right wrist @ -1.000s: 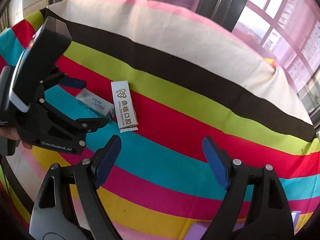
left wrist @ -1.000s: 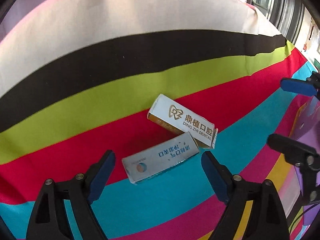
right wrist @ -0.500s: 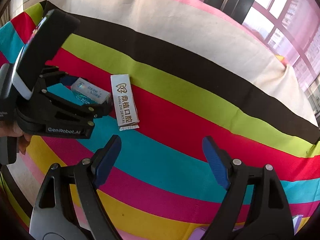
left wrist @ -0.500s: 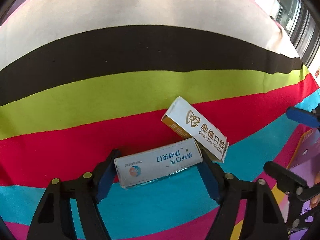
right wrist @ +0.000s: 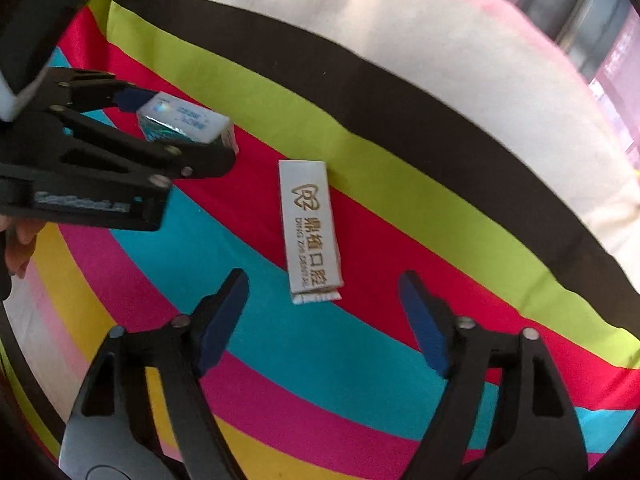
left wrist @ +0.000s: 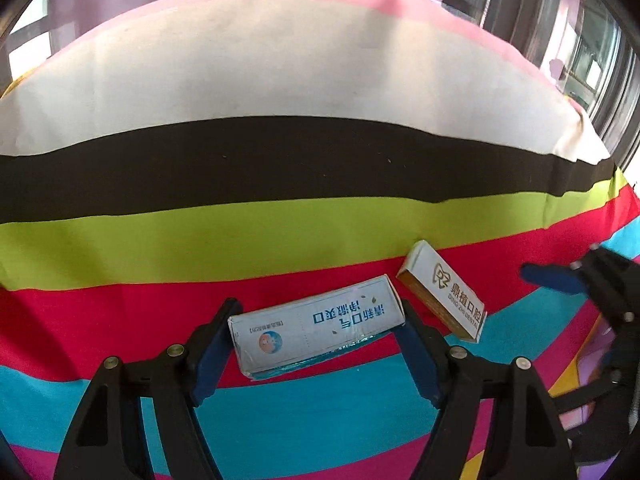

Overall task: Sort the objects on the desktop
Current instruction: 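Grasp the blue-white toothpaste box with the left gripper while the right grasps the DING ZHI DENTAL box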

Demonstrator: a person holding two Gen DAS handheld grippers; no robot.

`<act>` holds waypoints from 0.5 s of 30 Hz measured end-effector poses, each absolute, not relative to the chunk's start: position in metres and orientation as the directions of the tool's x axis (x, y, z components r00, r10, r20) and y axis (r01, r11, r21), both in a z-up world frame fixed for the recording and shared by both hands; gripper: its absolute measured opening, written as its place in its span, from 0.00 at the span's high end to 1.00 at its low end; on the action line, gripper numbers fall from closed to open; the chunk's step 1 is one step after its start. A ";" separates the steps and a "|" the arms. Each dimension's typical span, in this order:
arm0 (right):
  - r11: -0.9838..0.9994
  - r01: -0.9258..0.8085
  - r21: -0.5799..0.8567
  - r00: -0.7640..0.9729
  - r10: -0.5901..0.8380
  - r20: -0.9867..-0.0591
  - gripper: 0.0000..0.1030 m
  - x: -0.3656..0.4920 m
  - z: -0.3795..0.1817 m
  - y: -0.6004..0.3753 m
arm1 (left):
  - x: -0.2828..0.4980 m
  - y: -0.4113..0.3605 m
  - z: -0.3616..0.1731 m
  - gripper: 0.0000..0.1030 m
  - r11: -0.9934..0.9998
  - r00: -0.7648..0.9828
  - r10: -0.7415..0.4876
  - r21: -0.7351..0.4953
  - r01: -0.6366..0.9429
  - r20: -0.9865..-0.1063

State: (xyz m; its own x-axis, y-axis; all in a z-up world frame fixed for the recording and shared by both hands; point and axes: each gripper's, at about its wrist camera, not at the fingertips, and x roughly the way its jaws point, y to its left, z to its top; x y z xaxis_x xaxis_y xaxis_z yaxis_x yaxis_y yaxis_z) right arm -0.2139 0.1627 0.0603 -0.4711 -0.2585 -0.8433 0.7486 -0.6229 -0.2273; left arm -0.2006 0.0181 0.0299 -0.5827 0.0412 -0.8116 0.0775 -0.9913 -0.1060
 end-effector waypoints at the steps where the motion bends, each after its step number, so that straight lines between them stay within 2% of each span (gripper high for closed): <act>1: -0.622 0.752 -0.218 -0.463 -0.263 -0.847 0.29 -0.216 0.059 0.162 | -0.200 0.018 0.030 0.26 -0.991 -0.583 0.044 -0.109 0.076 -0.811; 3: -0.624 0.755 -0.203 -0.450 -0.268 -0.852 0.29 -0.221 0.057 0.160 | -0.200 0.018 0.031 0.26 -0.990 -0.584 0.050 -0.116 0.075 -0.810; 6: -0.635 0.745 -0.203 -0.449 -0.252 -0.857 0.35 -0.230 0.052 0.160 | -0.199 0.018 0.032 0.26 -0.990 -0.585 0.053 -0.119 0.075 -0.809; 8: -0.633 0.745 -0.209 -0.444 -0.237 -0.864 0.52 -0.235 0.048 0.159 | -0.198 0.018 0.033 0.26 -0.990 -0.587 0.053 -0.121 0.078 -0.808; 10: -0.626 0.751 -0.209 -0.434 -0.230 -0.871 0.60 -0.236 0.045 0.159 | -0.198 0.019 0.034 0.26 -0.989 -0.588 0.056 -0.125 0.076 -0.807; 15: -0.629 0.756 -0.179 -0.412 -0.245 -0.878 0.66 -0.233 0.051 0.164 | -0.196 0.023 0.037 0.26 -0.990 -0.591 0.061 -0.125 0.068 -0.804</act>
State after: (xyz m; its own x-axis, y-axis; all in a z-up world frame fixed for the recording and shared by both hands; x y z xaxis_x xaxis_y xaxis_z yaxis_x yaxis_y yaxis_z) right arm -0.2334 0.1644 0.0510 -0.4121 -0.2450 -0.8776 0.7561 -0.6294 -0.1793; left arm -0.1958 0.0234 0.0372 -0.5909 0.0607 -0.8044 0.0684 -0.9898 -0.1250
